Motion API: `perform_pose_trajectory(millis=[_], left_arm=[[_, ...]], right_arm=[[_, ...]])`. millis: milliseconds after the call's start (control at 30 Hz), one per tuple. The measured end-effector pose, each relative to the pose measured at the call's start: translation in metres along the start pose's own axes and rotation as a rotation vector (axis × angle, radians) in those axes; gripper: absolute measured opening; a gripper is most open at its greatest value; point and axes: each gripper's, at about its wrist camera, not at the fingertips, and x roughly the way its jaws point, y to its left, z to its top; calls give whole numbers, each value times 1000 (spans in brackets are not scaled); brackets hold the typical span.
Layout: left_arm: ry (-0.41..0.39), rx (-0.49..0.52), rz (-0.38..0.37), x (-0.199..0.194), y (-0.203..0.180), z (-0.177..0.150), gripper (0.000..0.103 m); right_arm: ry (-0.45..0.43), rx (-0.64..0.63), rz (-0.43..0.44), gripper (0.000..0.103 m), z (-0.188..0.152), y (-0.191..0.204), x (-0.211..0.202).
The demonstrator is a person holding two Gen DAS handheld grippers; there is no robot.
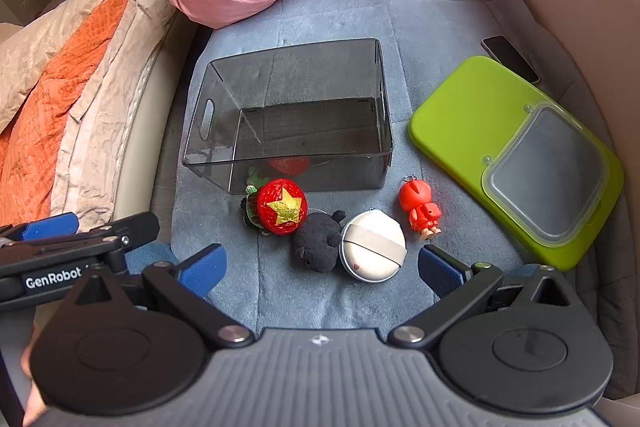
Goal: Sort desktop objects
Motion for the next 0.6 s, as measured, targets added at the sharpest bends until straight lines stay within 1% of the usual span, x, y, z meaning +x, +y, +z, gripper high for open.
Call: perform_pose_trajectory(millis=[267,400,467,500,567,600], left_arm=[[6,-1,-4,3,1,1,103],[25,0,-24,14,2,3,103],[34,8,-57,26,3,4,103],[25,23,-86,33,4,4,103],[-2,53,-144,59,9,-3,103],[-16,68,-173,74,11,-7,103]], right_arm=[[1,2,0,103,1,-1,2],[1,5,-1,103,2,-2,6],[-5,8,-2,103,3,-4,10],[-25,6,-7,103,4,-5,11],[-71,-1,-19,103,5,-8,13],[-113,-5,-25,103,4,-10,13]])
